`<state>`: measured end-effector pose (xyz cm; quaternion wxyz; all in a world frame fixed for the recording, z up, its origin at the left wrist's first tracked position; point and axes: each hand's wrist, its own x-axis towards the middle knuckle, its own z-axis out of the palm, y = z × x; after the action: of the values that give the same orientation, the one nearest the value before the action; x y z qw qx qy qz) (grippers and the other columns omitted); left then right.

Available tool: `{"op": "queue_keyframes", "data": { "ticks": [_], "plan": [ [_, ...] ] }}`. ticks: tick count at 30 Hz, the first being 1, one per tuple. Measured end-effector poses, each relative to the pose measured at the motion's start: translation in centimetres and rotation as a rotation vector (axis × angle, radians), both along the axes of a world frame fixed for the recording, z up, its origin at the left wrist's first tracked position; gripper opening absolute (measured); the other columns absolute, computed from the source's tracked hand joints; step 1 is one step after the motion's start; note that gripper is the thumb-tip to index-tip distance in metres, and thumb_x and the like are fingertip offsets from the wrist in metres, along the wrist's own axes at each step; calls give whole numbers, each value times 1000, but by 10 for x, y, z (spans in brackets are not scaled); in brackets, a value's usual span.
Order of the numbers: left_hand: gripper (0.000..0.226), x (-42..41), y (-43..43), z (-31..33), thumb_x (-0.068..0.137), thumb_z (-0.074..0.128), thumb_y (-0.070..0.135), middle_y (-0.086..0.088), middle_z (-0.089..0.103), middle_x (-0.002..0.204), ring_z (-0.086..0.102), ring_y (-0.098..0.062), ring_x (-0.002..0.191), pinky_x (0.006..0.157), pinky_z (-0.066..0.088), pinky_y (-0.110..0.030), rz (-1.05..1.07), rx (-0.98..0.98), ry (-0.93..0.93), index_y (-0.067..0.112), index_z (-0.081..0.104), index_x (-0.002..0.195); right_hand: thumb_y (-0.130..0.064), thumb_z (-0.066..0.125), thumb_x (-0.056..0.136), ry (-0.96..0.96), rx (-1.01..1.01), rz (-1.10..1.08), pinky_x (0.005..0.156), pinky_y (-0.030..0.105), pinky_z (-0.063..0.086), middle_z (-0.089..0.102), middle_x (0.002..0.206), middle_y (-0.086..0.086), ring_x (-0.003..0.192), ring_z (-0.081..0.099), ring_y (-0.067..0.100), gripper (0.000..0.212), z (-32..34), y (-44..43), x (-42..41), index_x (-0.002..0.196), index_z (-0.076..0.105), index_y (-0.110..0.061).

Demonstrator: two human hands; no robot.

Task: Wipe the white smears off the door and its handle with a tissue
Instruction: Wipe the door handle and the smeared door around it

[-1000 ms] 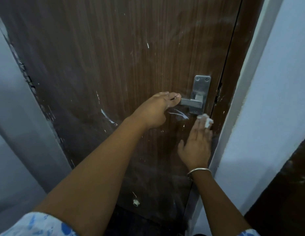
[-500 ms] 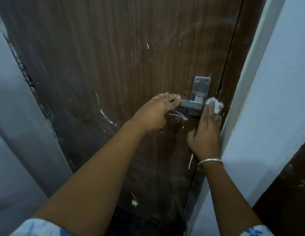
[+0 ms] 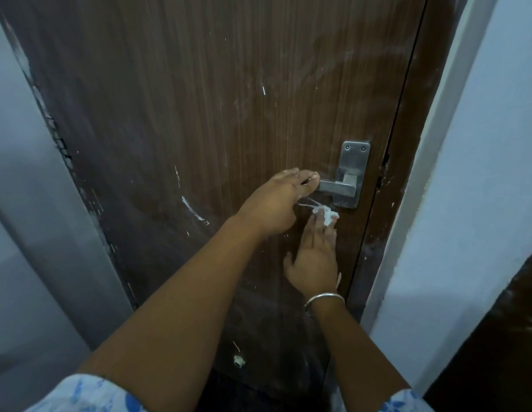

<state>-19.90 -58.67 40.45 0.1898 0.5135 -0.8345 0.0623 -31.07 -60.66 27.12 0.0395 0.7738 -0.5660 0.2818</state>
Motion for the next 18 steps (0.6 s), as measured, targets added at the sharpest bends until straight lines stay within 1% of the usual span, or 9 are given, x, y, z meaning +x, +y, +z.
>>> {"op": "queue_keyframes", "data": {
  "ticks": [1, 4, 6, 8, 9, 11, 13, 16, 18],
  "plan": [
    [76, 0, 0, 0, 80, 46, -12, -2, 21, 155, 12, -23, 144, 115, 13, -31, -2, 2, 0, 17, 21, 146, -25, 58, 77, 13, -10, 4, 115, 43, 1, 4, 155, 21, 141, -4, 42, 90, 0, -1, -4, 145, 7, 5],
    [78, 0, -2, 1, 79, 46, -13, -1, 21, 155, 12, -22, 144, 116, 14, -31, -3, 8, -2, 18, 21, 146, -17, 66, 72, 93, -109, 39, 113, 45, 11, 22, 152, 20, 140, 15, 40, 86, -2, -5, -24, 143, 23, 5],
    [78, 1, -3, -1, 79, 46, -13, -1, 21, 155, 12, -23, 144, 117, 14, -33, -5, 4, 0, 18, 21, 146, -13, 68, 69, 90, -133, 13, 112, 46, 13, 28, 150, 19, 139, 20, 38, 85, -3, -7, -29, 142, 28, 4],
    [77, 1, -4, -3, 79, 47, -13, -3, 23, 155, 13, -24, 144, 116, 14, -33, -19, -11, 14, 16, 23, 146, -16, 67, 68, 51, -90, 4, 113, 45, 13, 26, 150, 22, 139, 20, 40, 89, -3, -7, -22, 143, 24, 4],
    [77, 2, -4, -4, 79, 48, -13, -4, 23, 155, 13, -26, 143, 116, 15, -33, -27, -23, 20, 15, 23, 146, -18, 67, 67, 70, -70, 48, 114, 46, 14, 24, 150, 24, 139, 19, 41, 91, -4, -6, -16, 143, 22, 5],
    [76, 2, -3, -4, 79, 50, -10, -6, 24, 154, 13, -28, 143, 117, 17, -36, -37, -32, 18, 14, 23, 146, -18, 65, 69, 198, -55, 163, 115, 48, 13, 20, 152, 22, 141, 13, 40, 91, -8, -6, -9, 144, 18, 4],
    [76, 2, -3, -5, 79, 50, -10, -6, 23, 154, 12, -28, 143, 117, 19, -38, -44, -26, 13, 14, 23, 146, -16, 65, 70, 256, -85, 157, 115, 44, 8, 20, 153, 19, 142, 13, 37, 90, -6, -9, -11, 145, 18, 2],
    [80, 4, -3, -6, 77, 47, -15, -3, 21, 155, 10, -25, 144, 117, 18, -37, -44, -13, 24, 16, 22, 146, -20, 68, 68, 101, -141, 9, 113, 43, 9, 20, 153, 20, 141, 18, 36, 97, 3, -15, -16, 146, 15, 1],
    [82, 4, -4, -7, 77, 47, -15, -1, 19, 156, 9, -23, 144, 117, 18, -36, -36, -12, 23, 18, 20, 147, -23, 68, 67, 76, -154, -20, 113, 44, 9, 19, 153, 20, 141, 17, 35, 98, 5, -16, -16, 146, 15, 1]
  ]
}}
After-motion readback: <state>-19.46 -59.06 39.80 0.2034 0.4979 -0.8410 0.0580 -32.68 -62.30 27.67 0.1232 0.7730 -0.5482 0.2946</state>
